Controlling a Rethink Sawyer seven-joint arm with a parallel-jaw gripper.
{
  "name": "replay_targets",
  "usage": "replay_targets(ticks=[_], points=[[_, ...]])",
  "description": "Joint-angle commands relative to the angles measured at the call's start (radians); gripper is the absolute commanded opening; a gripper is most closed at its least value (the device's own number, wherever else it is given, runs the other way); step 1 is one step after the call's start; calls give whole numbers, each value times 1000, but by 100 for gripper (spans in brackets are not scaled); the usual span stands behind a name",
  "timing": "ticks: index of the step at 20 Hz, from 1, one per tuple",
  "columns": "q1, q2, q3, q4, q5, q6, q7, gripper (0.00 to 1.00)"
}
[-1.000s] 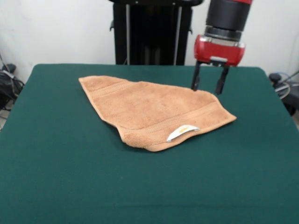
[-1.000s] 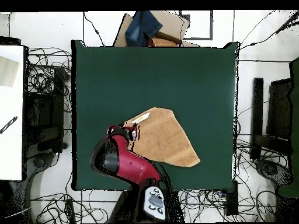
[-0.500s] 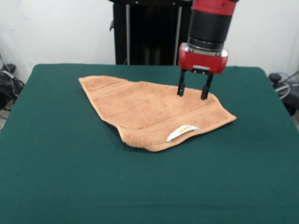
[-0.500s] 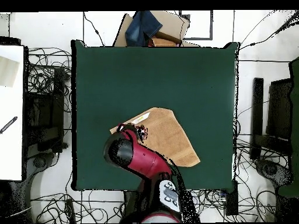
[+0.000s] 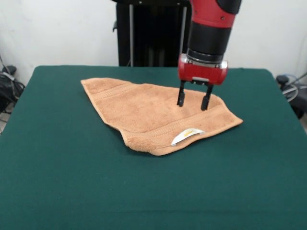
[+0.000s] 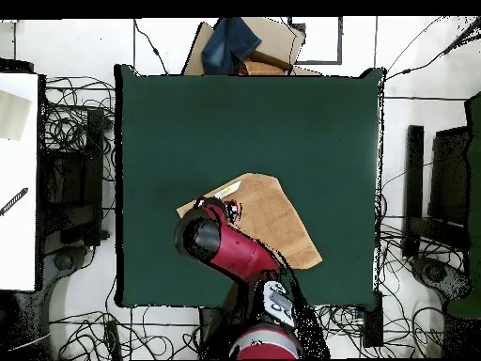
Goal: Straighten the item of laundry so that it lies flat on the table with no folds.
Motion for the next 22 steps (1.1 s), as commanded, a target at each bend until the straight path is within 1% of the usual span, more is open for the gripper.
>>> replay_targets(ticks=[1, 2, 4, 5, 7, 9, 11, 14, 17, 18, 19, 20, 22], points=[[-13, 65, 106, -80, 64, 133, 255, 100], [-12, 76, 105, -89, 63, 135, 250, 100], [-13, 99, 108, -93, 21, 69, 225, 100], [14, 113, 76, -104, 27, 80, 217, 100], [64, 144, 16, -132, 64, 174, 220, 100], [81, 173, -12, -153, 82, 268, 239, 100], [86, 191, -25, -160, 99, 335, 273, 100], [49, 171, 14, -111, 104, 274, 292, 100], [95, 151, -63, -148, 110, 452, 337, 100], [90, 145, -59, -136, 111, 452, 339, 100], [59, 140, -26, -122, 111, 384, 312, 100], [16, 130, 21, -98, 91, 274, 277, 100], [-93, 99, 136, -48, 11, 76, 257, 100]])
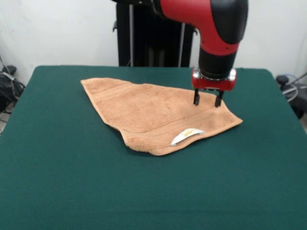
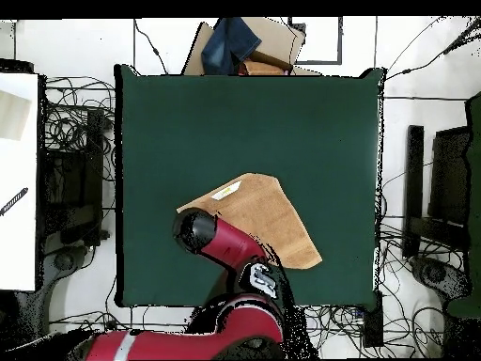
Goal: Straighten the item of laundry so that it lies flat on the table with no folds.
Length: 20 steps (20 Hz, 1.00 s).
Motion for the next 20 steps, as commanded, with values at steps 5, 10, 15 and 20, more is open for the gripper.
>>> replay_targets(ticks=[5, 10, 15, 20], points=[[-166, -168, 167, 52, -83, -266, 261, 100], [97, -164, -173, -119, -6, 45, 275, 100], [-83, -195, 62, 13, -89, -266, 269, 100], [-117, -139, 87, -13, -284, -596, 294, 100]])
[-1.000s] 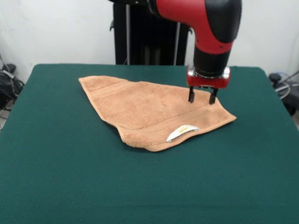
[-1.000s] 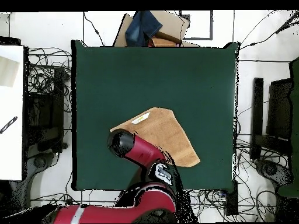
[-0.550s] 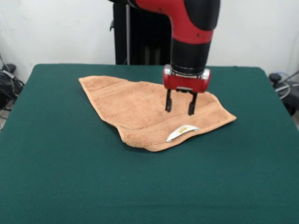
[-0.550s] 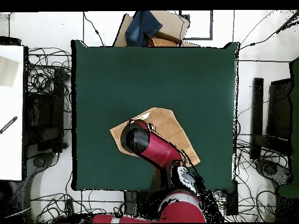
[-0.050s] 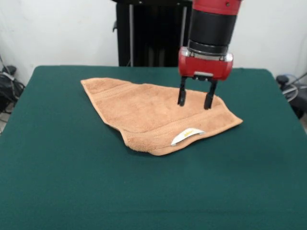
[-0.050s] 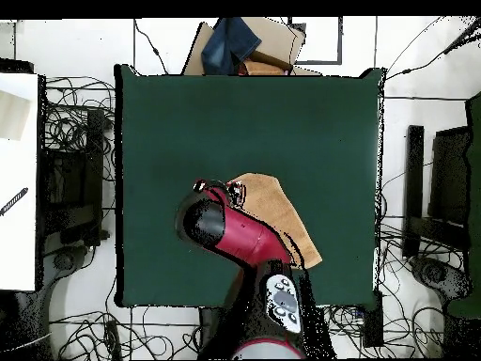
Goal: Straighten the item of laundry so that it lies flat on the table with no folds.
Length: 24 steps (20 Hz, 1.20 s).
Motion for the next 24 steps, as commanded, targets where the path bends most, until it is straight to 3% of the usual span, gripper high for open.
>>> replay_targets(ticks=[1, 4, 9, 14, 24], points=[[-58, 66, 91, 0, -179, -385, 297, 100], [-116, 154, 142, -33, -266, -518, 329, 100], [-202, 289, 215, -107, -356, -539, 298, 100], [-223, 365, 232, -142, -393, -560, 270, 100], [-151, 282, 180, -76, -320, -514, 238, 100]])
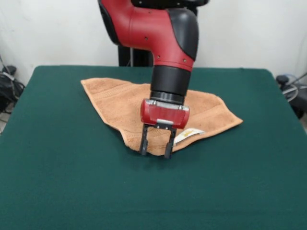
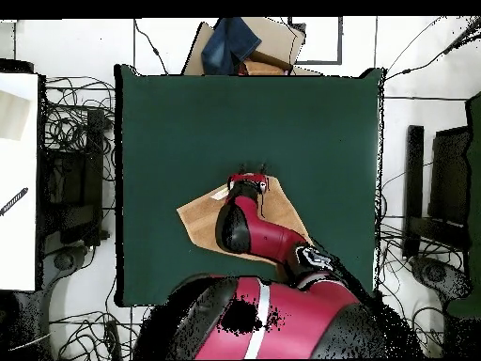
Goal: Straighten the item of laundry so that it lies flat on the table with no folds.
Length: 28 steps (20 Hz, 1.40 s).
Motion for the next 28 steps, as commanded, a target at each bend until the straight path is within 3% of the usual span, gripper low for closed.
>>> replay_targets(ticks=[1, 12, 16, 24, 28], points=[[55, -62, 76, 25, 32, 107, 237, 100], [76, -179, 59, 41, 83, 292, 234, 100], [30, -156, 94, 57, 12, 235, 265, 100], [-14, -362, 109, 220, -35, 304, 277, 100], [-51, -406, 135, 260, -60, 321, 270, 100]])
